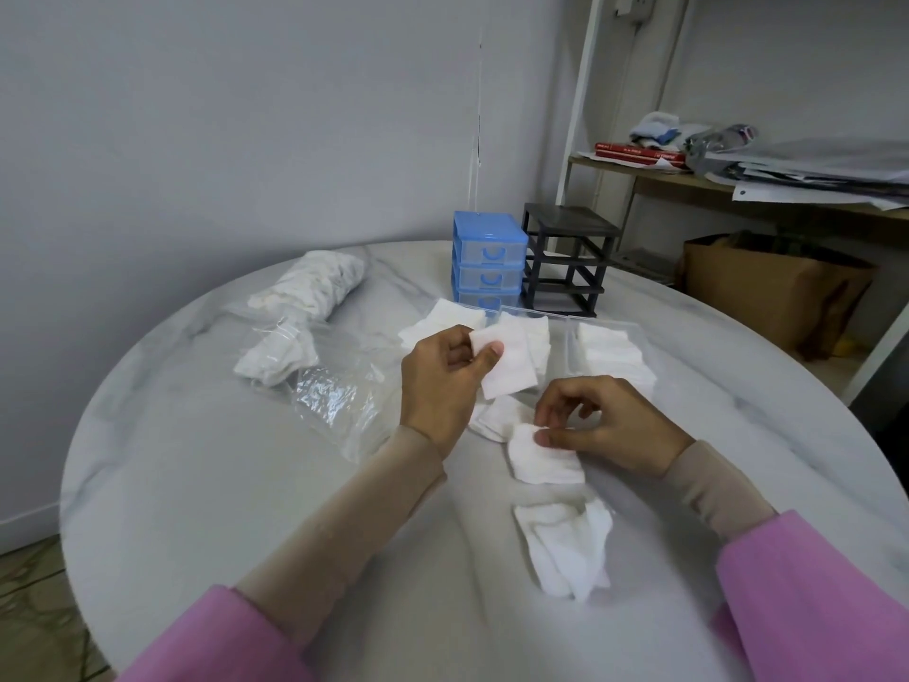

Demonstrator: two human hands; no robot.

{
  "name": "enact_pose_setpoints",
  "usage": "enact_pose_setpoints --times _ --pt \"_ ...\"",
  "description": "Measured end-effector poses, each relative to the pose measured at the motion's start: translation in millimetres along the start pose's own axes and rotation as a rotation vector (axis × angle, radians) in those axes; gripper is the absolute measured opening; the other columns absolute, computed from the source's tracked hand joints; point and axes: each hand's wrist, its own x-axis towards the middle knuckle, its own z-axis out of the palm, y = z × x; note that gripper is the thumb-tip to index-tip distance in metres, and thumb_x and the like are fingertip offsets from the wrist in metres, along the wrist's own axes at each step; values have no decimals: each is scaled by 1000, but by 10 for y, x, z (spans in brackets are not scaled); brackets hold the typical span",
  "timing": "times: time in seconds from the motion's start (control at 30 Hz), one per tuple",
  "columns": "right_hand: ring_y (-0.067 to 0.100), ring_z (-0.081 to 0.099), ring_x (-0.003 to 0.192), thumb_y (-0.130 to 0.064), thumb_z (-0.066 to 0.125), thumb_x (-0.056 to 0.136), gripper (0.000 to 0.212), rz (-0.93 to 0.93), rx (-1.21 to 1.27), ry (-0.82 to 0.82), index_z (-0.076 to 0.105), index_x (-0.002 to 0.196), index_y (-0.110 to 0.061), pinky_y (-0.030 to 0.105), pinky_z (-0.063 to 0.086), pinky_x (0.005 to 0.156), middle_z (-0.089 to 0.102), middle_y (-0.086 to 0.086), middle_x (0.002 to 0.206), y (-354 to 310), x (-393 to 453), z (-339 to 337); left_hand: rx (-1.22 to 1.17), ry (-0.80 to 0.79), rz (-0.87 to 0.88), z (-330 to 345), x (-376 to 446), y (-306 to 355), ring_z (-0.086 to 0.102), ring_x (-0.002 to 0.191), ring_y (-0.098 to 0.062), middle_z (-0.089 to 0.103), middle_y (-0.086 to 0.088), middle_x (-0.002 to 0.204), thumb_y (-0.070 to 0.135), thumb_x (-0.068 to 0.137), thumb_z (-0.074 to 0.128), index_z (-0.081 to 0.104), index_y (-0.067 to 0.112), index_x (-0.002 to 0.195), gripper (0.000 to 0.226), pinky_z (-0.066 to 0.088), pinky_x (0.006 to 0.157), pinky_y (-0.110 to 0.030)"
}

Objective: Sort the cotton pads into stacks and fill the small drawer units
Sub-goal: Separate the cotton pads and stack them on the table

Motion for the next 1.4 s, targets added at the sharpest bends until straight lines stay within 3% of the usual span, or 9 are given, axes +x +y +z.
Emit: enact_pose_setpoints --times 0.13,0.47,0.57,0.67,0.73,0.9,1.1,1.27,1.4 --pt "-1 55 69 -9 71 79 13 -7 152 70 62 75 -18 12 38 64 64 -13 75 17 10 -47 53 7 31 22 -21 11 62 76 -19 67 -24 85 9 84 66 58 -15 82 26 51 68 -29" --pt "13 53 67 10 59 80 23 22 618 256 49 79 -10 15 47 65 64 -13 67 -7 35 -94 144 51 36 -4 -26 -16 67 85 -25 71 -13 87 4 84 64 66 -3 90 9 52 78 -32" --pt "11 53 65 11 60 79 24 2 616 276 48 73 -9 15 45 63 59 -15 66 -11 33 -95 99 -2 -20 20 -40 -25 67 80 -23 71 -14 83 5 84 65 64 -6 85 11 52 75 -29" --pt "6 55 65 12 61 78 22 -28 590 292 53 70 -7 15 47 64 59 -13 67 -23 32 -98 39 -89 -78 54 -84 -8 54 54 0 60 -1 58 4 85 64 56 2 64 22 42 53 -11" --pt "6 56 64 12 62 78 20 -32 583 303 56 71 -6 16 48 65 60 -13 67 -26 36 -90 -29 -155 -130 85 -119 -5 53 51 5 59 5 55 1 87 60 58 6 67 21 42 52 -9" --pt "14 58 67 8 64 77 16 -4 597 327 59 74 -7 20 50 67 63 -12 71 -13 43 -70 -185 -236 -227 146 -131 21 59 82 -23 63 -17 89 8 93 53 63 -4 95 16 50 77 -38" --pt "16 57 69 6 66 76 15 12 595 322 62 75 -9 18 49 69 66 -13 71 -18 41 -62 -272 -228 -329 149 -123 71 63 51 -3 66 7 54 10 96 46 62 8 79 24 51 49 -15" --pt "25 52 74 6 66 77 16 11 579 326 62 75 -9 16 47 66 65 -13 69 -26 41 -61 -327 -233 -343 157 -140 107 64 50 -3 65 -2 67 14 97 44 60 2 94 21 50 48 -15" --pt "23 52 71 5 67 76 16 15 577 322 62 74 -9 18 47 67 65 -12 68 -24 37 -62 -323 -253 -362 149 -146 142 64 51 -4 65 -2 67 12 95 48 61 8 80 20 51 49 -15"
